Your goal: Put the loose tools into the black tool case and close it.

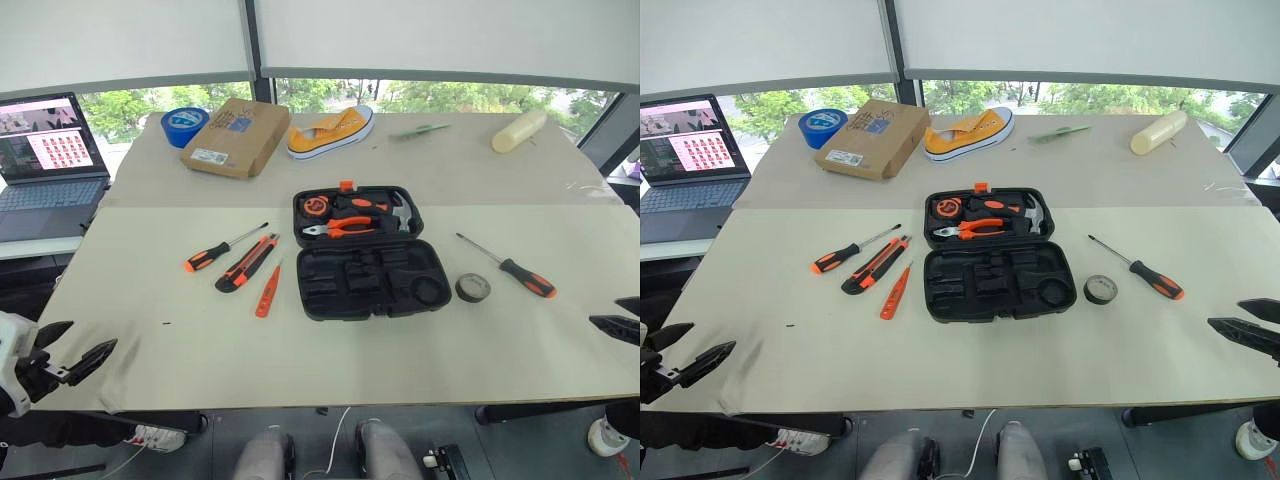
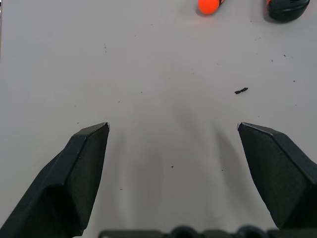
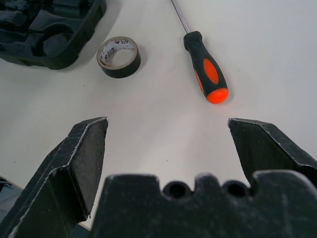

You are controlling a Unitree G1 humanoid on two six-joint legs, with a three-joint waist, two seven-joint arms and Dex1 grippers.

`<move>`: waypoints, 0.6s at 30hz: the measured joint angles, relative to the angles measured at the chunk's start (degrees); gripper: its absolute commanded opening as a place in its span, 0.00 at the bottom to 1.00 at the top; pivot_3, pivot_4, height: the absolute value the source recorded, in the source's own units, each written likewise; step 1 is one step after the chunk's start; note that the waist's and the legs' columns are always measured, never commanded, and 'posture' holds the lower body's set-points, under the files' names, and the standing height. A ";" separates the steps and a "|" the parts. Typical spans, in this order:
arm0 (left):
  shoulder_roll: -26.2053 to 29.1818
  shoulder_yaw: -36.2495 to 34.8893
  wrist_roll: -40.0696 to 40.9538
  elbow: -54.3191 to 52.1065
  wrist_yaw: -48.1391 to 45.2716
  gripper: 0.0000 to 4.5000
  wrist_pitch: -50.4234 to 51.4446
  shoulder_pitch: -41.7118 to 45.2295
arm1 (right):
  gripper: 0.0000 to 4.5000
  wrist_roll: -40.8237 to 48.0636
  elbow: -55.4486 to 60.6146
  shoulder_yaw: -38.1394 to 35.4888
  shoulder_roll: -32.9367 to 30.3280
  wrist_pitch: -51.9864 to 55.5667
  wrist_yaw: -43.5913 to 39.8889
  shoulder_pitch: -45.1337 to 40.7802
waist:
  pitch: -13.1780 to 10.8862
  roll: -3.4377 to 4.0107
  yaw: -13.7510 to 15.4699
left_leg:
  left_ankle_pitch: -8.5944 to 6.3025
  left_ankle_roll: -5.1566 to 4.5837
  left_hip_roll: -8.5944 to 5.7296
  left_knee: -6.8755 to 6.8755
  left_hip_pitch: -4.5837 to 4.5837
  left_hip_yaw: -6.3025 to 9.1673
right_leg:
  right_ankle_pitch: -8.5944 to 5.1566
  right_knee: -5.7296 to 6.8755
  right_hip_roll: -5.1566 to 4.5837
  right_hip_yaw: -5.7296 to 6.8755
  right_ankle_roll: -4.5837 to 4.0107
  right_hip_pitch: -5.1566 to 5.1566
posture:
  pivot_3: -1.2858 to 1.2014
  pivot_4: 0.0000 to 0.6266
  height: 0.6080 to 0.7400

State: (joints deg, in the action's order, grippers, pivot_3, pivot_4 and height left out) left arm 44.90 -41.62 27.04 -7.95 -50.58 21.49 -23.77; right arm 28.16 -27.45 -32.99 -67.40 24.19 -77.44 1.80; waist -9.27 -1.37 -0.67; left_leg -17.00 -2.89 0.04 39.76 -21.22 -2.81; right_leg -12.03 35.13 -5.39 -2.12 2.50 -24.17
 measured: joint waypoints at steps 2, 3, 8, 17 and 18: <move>0.01 0.12 -0.27 0.01 0.03 0.99 -0.13 0.10 | 1.00 0.00 0.07 -0.05 0.02 0.00 0.02 0.12 | 0.00 0.00 0.02 | 0.00 0.00 0.00 0.00 0.00 0.00 | 0.00 0.00 0.00 0.00 0.00 0.00 | 0.52 0.24 0.96; 0.07 0.51 -0.91 0.04 0.24 0.99 -0.13 0.65 | 1.00 -0.01 0.66 -0.22 0.06 0.00 0.13 0.89 | 0.00 0.00 0.11 | 0.00 0.00 -0.01 0.00 0.00 0.00 | 0.00 0.00 -0.01 0.01 0.00 0.01 | 0.52 0.24 0.96; 0.67 2.74 -1.46 0.20 0.77 0.99 0.80 3.75 | 1.00 -0.12 3.76 -1.93 1.25 -0.03 1.00 3.81 | 0.00 0.00 0.31 | -0.02 0.01 -0.02 0.01 -0.01 -0.02 | 0.01 0.00 -0.02 -0.01 0.01 0.01 | 0.52 0.24 0.96; 9.80 13.53 0.03 6.41 -3.77 0.99 6.43 24.39 | 1.00 6.54 27.02 -4.52 2.76 9.73 6.02 2.72 | 0.01 0.02 0.31 | -0.01 0.03 -0.04 0.03 0.00 0.03 | 0.02 0.16 0.06 0.01 0.01 -0.03 | 0.52 0.24 0.96; 10.31 14.84 -0.05 7.86 -4.46 0.99 6.33 26.62 | 1.00 7.45 29.48 -4.44 2.86 10.93 6.58 2.09 | 0.01 0.02 0.31 | -0.02 0.03 -0.05 0.03 -0.03 0.04 | 0.02 0.14 0.07 0.02 0.02 -0.07 | 0.52 0.24 0.96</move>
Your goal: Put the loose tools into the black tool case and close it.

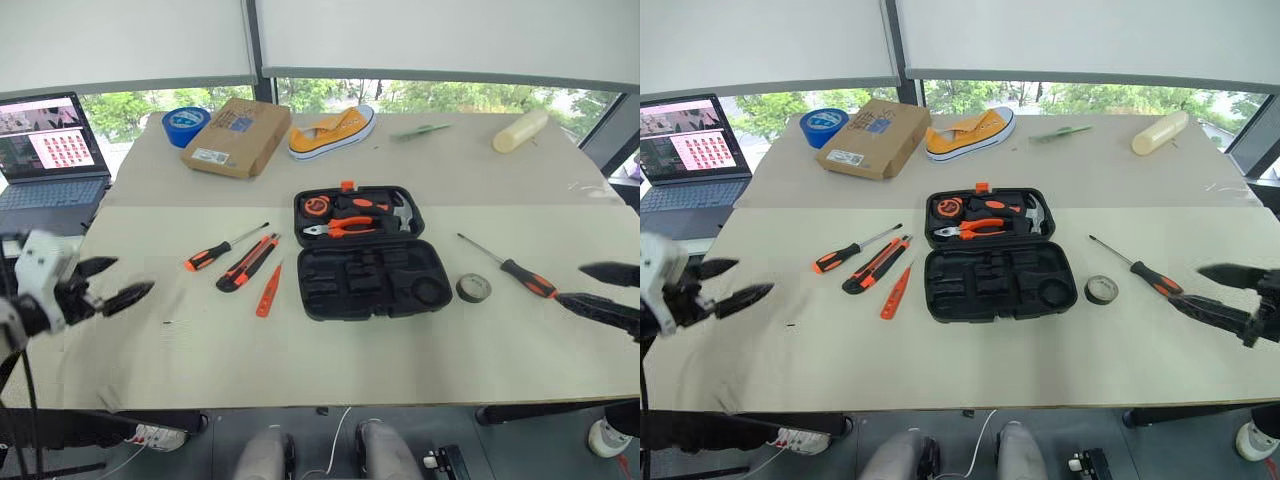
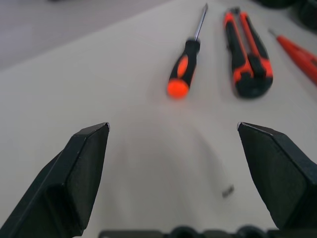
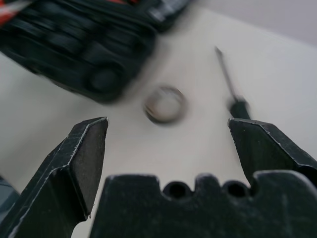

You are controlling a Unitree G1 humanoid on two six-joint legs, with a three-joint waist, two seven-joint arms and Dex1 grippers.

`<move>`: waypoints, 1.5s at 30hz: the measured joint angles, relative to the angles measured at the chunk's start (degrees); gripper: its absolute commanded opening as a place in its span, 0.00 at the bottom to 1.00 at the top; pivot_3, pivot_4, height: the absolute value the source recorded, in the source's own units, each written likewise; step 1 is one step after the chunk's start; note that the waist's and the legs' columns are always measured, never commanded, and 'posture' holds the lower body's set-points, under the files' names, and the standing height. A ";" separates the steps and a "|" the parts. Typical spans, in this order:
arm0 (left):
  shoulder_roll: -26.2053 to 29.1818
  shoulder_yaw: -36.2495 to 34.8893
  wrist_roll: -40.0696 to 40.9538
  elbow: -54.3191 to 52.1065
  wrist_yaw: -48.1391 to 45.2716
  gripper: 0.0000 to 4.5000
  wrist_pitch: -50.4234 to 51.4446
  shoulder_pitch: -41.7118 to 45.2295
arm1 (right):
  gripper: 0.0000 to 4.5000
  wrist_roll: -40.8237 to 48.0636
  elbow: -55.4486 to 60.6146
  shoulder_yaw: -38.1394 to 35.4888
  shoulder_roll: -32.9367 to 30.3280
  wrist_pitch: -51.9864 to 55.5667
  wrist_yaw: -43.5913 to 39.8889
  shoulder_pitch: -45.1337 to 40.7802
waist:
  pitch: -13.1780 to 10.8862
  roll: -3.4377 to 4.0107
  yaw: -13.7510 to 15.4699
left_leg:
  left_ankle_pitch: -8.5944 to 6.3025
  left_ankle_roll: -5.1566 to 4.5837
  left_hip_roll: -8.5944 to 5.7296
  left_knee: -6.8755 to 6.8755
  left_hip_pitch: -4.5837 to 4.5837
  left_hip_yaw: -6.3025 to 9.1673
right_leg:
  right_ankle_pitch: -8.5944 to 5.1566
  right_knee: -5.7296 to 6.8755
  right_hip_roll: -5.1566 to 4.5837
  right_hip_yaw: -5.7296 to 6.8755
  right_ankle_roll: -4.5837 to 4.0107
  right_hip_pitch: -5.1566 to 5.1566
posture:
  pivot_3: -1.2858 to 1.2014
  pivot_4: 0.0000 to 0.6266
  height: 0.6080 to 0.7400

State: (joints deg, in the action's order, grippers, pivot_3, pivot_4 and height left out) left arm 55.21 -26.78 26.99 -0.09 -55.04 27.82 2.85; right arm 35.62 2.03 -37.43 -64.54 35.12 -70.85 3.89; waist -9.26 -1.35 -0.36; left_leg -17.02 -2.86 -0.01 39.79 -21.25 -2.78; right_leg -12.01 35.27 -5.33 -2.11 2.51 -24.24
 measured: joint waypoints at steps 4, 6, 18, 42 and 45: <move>0.97 12.13 -4.64 11.55 -6.14 0.99 -2.66 14.34 | 1.00 4.61 10.47 2.29 0.88 4.24 3.52 -4.30 | -0.02 -0.03 0.04 | 0.00 0.02 -0.07 0.03 -0.07 0.00 | 0.02 -0.02 0.00 0.06 0.02 -0.04 | 0.52 0.24 0.96; 0.70 18.38 -8.55 18.72 -9.28 0.99 -5.70 21.42 | 1.00 6.50 14.33 4.25 1.36 5.41 5.34 -7.37 | -0.03 -0.05 0.13 | 0.01 0.02 -0.10 0.05 -0.10 0.01 | 0.03 -0.04 0.01 0.08 0.03 -0.04 | 0.52 0.24 0.96; -9.47 32.40 -23.15 47.47 -11.66 0.84 -21.87 41.22 | 1.00 9.10 21.63 14.41 4.79 6.06 11.54 -16.20 | -0.05 -0.08 0.57 | -0.10 -0.18 -0.12 0.77 -1.13 0.19 | 0.13 0.24 0.00 0.26 0.20 -0.60 | 0.52 0.24 0.96; -30.42 39.03 -22.18 29.94 -15.46 0.19 -23.20 54.56 | 1.00 3.79 22.90 6.61 9.35 2.51 13.03 1.65 | -0.08 -0.14 2.38 | -0.26 -0.47 -0.35 2.04 -1.93 0.75 | 0.33 0.47 -0.18 0.79 0.54 -0.65 | 0.52 0.24 0.96; -35.26 43.94 -26.19 30.97 -12.25 0.19 -21.47 54.64 | 1.00 3.17 21.61 6.35 10.43 1.83 14.06 1.87 | -0.07 -0.13 1.58 | -0.26 -0.48 -0.37 2.01 -1.91 0.80 | 0.33 0.50 -0.05 0.76 0.53 -0.68 | 0.52 0.24 0.96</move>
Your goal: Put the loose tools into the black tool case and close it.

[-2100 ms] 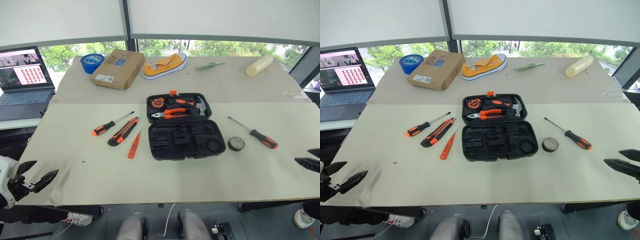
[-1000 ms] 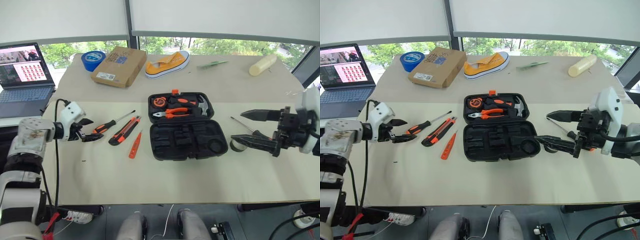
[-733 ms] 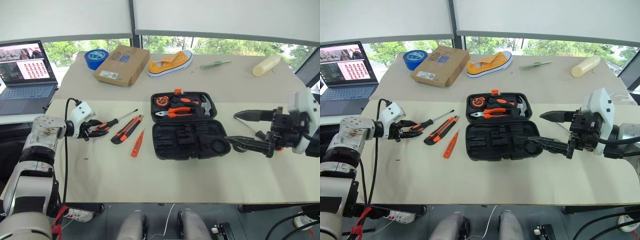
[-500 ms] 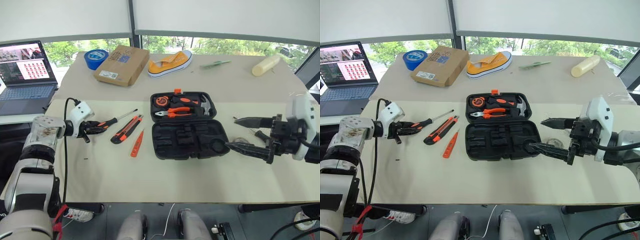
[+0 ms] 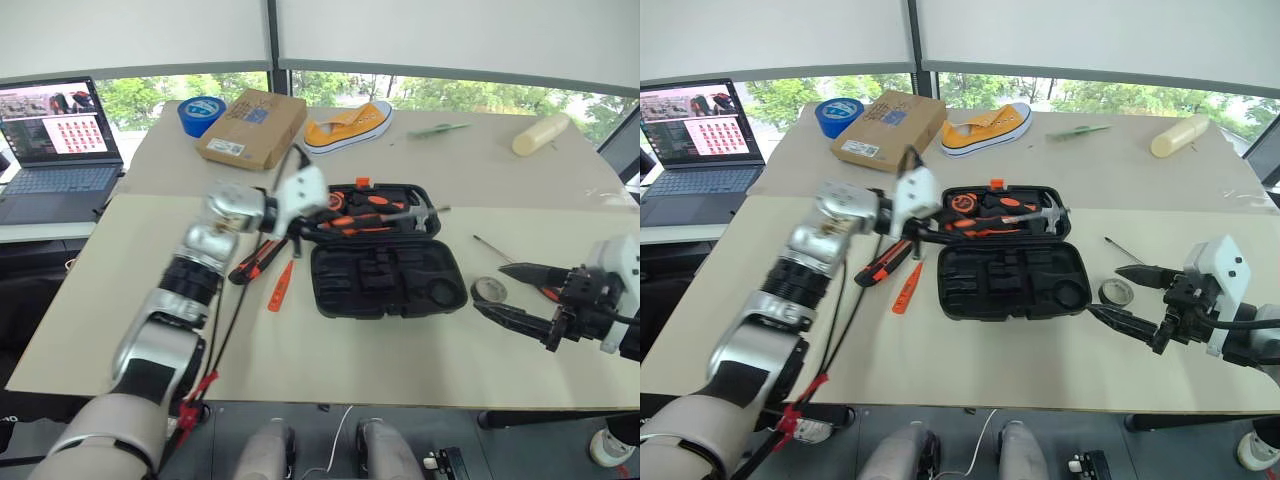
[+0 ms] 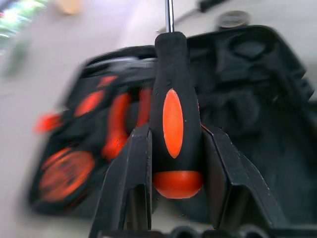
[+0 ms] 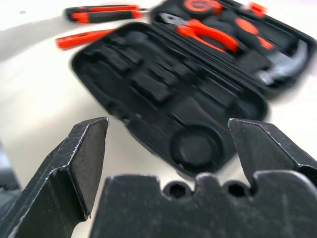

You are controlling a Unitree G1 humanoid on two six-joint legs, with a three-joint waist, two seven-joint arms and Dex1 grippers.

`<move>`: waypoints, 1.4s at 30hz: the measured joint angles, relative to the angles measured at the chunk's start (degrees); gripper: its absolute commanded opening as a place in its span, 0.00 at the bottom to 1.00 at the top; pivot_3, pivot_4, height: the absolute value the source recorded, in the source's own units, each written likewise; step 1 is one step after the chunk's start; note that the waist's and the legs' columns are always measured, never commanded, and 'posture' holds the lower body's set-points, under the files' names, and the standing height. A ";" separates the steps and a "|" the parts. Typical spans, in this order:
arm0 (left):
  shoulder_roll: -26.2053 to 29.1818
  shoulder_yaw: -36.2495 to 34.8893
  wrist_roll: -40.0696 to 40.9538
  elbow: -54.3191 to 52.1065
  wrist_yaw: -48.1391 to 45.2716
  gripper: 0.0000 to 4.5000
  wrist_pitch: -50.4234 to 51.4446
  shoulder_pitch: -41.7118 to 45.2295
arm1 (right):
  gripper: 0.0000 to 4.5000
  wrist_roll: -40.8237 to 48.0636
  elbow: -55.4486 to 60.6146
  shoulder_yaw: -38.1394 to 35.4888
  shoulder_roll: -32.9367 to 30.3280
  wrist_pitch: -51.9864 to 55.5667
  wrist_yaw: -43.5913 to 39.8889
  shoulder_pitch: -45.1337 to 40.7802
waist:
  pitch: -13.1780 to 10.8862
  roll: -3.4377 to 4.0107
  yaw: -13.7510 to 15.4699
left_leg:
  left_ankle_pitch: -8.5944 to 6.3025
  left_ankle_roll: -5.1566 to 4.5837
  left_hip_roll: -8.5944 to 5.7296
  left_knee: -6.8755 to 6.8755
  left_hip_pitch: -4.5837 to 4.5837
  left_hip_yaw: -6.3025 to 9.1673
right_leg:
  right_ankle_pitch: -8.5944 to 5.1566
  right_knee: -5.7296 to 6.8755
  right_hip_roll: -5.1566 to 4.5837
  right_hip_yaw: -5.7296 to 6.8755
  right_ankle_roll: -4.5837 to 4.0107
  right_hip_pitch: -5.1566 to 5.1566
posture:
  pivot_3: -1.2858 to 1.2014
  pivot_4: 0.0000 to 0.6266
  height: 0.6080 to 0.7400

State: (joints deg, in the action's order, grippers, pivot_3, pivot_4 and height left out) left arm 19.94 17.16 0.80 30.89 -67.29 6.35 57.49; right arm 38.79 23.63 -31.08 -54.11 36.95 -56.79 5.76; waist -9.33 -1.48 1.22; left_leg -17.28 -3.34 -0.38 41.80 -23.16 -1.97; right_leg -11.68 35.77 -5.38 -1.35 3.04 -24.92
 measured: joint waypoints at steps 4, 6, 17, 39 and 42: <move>-1.20 3.42 -4.70 3.22 2.90 0.19 -0.01 0.01 | 1.00 -0.44 -0.10 -1.02 0.66 -0.32 0.50 0.97 | 0.00 0.01 -1.08 | 0.00 -0.01 0.10 -0.07 -0.02 0.00 | 0.01 0.02 0.12 -0.07 -0.04 -0.12 | 0.52 0.24 0.96; -0.81 3.73 -6.10 4.44 3.75 0.19 -0.10 0.04 | 1.00 -0.47 -0.10 -1.26 0.91 -0.33 0.68 1.18 | 0.00 0.01 -1.05 | 0.00 -0.01 0.16 -0.06 -0.02 0.00 | 0.01 0.02 0.08 -0.07 -0.04 -0.12 | 0.52 0.24 0.96; 0.43 4.30 -9.24 7.70 3.71 0.19 -3.44 0.06 | 1.00 -1.50 -0.21 -1.25 2.07 -1.57 1.85 1.73 | 0.00 0.01 -0.13 | 0.00 -0.01 0.13 -0.02 -0.04 -0.01 | 0.01 0.02 -0.01 -0.05 -0.03 -0.10 | 0.52 0.24 0.96; -0.12 2.76 -7.67 5.01 0.56 0.99 -2.63 1.27 | 1.00 -2.07 -0.69 -1.19 2.83 -2.81 2.04 2.36 | 0.00 0.02 -0.32 | 0.00 -0.01 0.12 -0.02 -0.03 0.00 | 0.01 0.03 -0.01 -0.05 -0.03 -0.08 | 0.52 0.24 0.96; -0.34 2.53 -7.32 4.23 -0.28 0.75 -2.25 1.34 | 1.00 -2.08 -0.69 -1.12 2.84 -2.81 2.08 2.20 | 0.00 0.02 -0.31 | 0.00 -0.01 0.11 -0.02 -0.03 0.00 | 0.01 0.03 -0.01 -0.05 -0.03 -0.08 | 0.52 0.24 0.96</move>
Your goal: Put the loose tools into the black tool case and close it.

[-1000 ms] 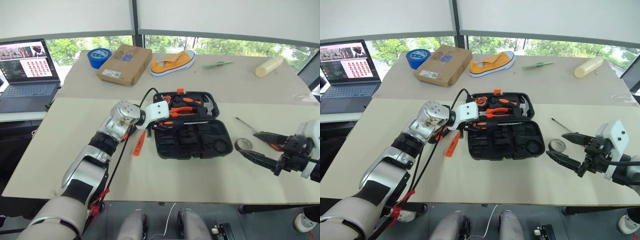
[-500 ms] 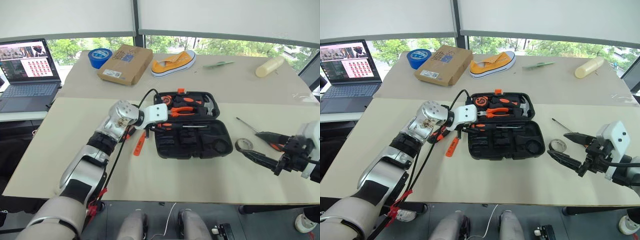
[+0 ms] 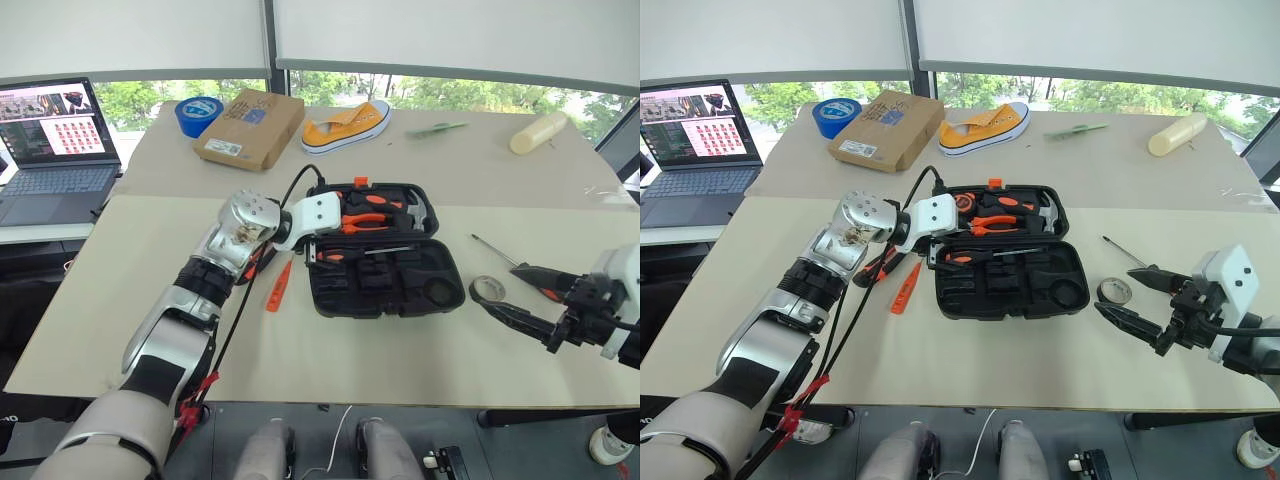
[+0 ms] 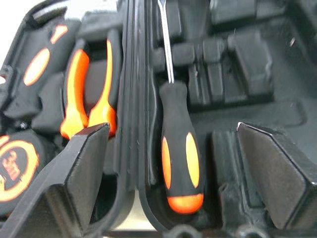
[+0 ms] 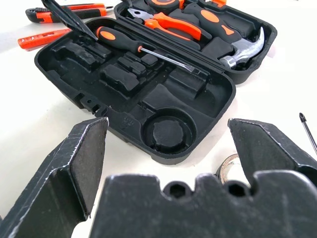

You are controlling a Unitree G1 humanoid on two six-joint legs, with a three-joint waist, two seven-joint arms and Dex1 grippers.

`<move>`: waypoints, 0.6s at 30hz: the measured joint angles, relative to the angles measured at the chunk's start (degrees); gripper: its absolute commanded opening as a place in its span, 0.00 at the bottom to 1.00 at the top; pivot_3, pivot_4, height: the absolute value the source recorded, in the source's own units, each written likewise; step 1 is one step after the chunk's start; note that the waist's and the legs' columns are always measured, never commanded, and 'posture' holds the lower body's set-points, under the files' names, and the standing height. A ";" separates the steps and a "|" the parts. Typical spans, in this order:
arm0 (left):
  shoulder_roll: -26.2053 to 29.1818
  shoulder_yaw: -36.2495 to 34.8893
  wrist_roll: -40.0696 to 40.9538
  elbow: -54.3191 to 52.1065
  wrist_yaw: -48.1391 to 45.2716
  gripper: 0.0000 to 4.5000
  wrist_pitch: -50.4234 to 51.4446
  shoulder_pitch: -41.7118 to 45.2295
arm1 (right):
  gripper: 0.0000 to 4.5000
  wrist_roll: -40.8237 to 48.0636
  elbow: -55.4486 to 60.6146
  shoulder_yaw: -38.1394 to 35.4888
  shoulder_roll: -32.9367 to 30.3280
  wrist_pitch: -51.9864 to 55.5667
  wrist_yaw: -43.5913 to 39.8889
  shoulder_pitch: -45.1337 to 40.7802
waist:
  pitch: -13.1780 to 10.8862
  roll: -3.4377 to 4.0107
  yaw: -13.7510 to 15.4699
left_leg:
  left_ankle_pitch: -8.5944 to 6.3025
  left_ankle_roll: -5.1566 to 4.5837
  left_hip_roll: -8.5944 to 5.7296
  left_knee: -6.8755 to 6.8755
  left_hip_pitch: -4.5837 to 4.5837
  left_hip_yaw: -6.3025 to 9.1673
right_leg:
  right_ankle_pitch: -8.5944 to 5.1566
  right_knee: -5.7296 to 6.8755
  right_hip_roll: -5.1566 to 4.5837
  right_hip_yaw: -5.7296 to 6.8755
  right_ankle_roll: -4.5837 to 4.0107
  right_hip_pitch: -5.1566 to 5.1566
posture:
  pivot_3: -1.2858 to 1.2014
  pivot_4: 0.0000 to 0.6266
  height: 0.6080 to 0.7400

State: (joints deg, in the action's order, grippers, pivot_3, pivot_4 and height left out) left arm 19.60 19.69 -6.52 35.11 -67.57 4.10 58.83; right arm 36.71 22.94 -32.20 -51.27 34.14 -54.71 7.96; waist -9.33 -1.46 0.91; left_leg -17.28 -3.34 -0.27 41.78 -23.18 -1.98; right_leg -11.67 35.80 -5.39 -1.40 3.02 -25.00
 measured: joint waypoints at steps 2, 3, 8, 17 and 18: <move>-0.71 0.12 -0.06 0.13 -0.04 0.60 -0.08 0.10 | 1.00 -0.01 0.00 0.16 0.00 0.00 0.04 -0.25 | 0.00 0.00 0.07 | 0.00 0.00 -0.01 0.00 0.00 0.00 | 0.00 0.00 0.00 0.00 0.00 0.00 | 0.52 0.24 0.96; -1.57 0.23 -0.11 0.91 0.18 0.49 -0.04 0.36 | 1.00 -0.04 -0.02 0.32 0.00 0.00 0.07 -0.51 | 0.00 0.00 0.13 | 0.00 0.00 -0.02 0.00 0.00 0.00 | 0.00 0.00 0.00 0.00 0.00 0.00 | 0.52 0.24 0.96; -4.37 1.44 -1.78 5.88 3.41 0.10 -2.93 1.05 | 1.00 -0.58 -0.17 1.06 0.00 -0.05 0.16 -0.93 | 0.00 0.00 0.03 | 0.00 0.00 -0.12 0.00 0.00 0.00 | 0.00 0.00 0.00 0.00 0.00 0.00 | 0.52 0.24 0.96; -7.39 2.90 -4.92 10.73 6.97 0.02 -7.16 1.45 | 1.00 -0.63 -0.10 1.80 0.00 -0.04 0.33 -0.89 | 0.00 0.00 0.19 | 0.00 0.00 -0.14 0.01 0.03 0.01 | 0.00 0.02 -0.02 0.00 0.00 0.04 | 0.52 0.24 0.96; -7.39 3.25 -5.42 10.85 7.24 0.02 -7.87 1.48 | 1.00 -0.61 0.01 1.80 0.00 -0.04 0.37 -0.88 | 0.00 0.00 0.24 | 0.00 -0.01 -0.15 0.01 0.06 0.01 | 0.00 0.01 -0.04 0.00 0.00 0.07 | 0.52 0.24 0.96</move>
State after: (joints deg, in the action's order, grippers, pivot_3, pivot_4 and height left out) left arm 12.21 22.94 -11.94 45.96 -60.32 -3.77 60.30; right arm 36.10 22.96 -30.40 -51.27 34.10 -54.34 7.07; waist -9.33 -1.46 1.15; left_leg -17.28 -3.35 -0.41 41.79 -23.13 -1.96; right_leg -11.67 35.81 -5.43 -1.40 3.02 -24.93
